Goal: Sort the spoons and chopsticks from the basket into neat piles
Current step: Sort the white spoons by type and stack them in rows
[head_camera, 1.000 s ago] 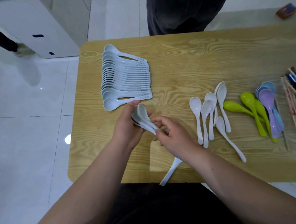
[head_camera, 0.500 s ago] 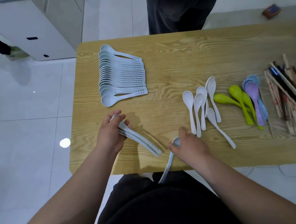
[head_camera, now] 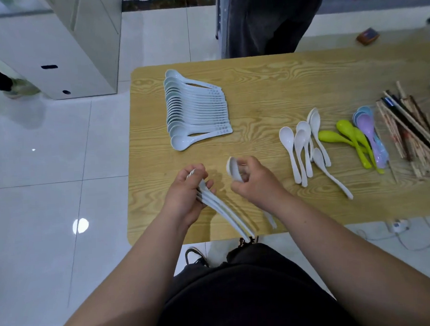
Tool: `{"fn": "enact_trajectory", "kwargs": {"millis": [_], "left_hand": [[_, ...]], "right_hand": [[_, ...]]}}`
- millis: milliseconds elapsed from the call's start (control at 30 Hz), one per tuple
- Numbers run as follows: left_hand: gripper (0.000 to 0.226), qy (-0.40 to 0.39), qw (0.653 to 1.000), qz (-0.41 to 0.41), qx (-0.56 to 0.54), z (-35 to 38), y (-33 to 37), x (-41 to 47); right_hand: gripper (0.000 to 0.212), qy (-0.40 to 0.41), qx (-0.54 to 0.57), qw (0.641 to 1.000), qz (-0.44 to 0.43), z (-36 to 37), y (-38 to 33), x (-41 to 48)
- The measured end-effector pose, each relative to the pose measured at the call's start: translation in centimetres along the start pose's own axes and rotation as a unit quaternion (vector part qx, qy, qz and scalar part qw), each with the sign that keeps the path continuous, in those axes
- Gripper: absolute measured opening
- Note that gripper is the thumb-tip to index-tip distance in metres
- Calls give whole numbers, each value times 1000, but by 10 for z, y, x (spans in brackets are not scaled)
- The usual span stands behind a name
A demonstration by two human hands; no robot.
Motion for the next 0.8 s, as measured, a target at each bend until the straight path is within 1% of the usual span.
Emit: {"fn": "enact_trajectory", "kwargs": {"millis": [67,100,133,200,267,333,400,433,500,533,567,633,667,700,733,800], "left_hand": [[13,-33,999,13,2,-2,7,-5],[19,-50,999,20,-2,-3,12,-9],[23,-61,998,27,-8,-5,17,-13],[33,-67,997,40,-13,-10,28,-22],[42,-62,997,55,5,-16,39,-30],[33,-55,996,66,24,-24,45,-33],[28,-44,996,69,30,-28,52,-34],[28,-39,996,71,28,-29,55,-34],[25,-28,997,77,15,-31,62,-33],[24,-22,997,78,11,-31,65,-33],[23,-19,997,78,10,-30,67,-33],[24,-23,997,74,10,-27,70,-32],[24,-25,997,71,8,-26,70,-31],[24,-27,997,67,3,-23,69,-30],[23,-29,998,62,-2,-20,67,-29],[23,-36,998,55,-14,-11,63,-26]], "right_hand": [[38,-15,45,999,-20,24,-23,-7],[33,-10,58,998,-18,35,-30,-9],[30,2,61,998,-14,42,-37,-12],[31,26,46,999,-11,53,-46,-15],[32,23,26,999,-18,61,-54,-20],[24,5,13,999,-40,70,-60,-26],[15,-6,31,998,-63,75,-66,-33],[18,-12,44,997,-65,76,-68,-36],[40,-25,36,998,-40,74,-65,-38],[49,-43,7,999,-20,73,-61,-40],[51,-82,-18,996,-1,74,-56,-42],[43,-194,-17,980,38,80,-43,-47],[40,-241,3,969,58,82,-37,-51],[37,-270,26,960,73,81,-32,-53],[33,-284,45,954,79,78,-28,-53],[25,-280,47,956,72,66,-22,-48]]}}
Point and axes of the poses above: each hand's wrist, its own x-axis towards the middle knuckle, its own z-axis out of the palm, y = z × x, the point moved 5 cm from there along x, towards the middle knuckle, and after that the axes turned 8 degrees about z, right-handed, at the moved point
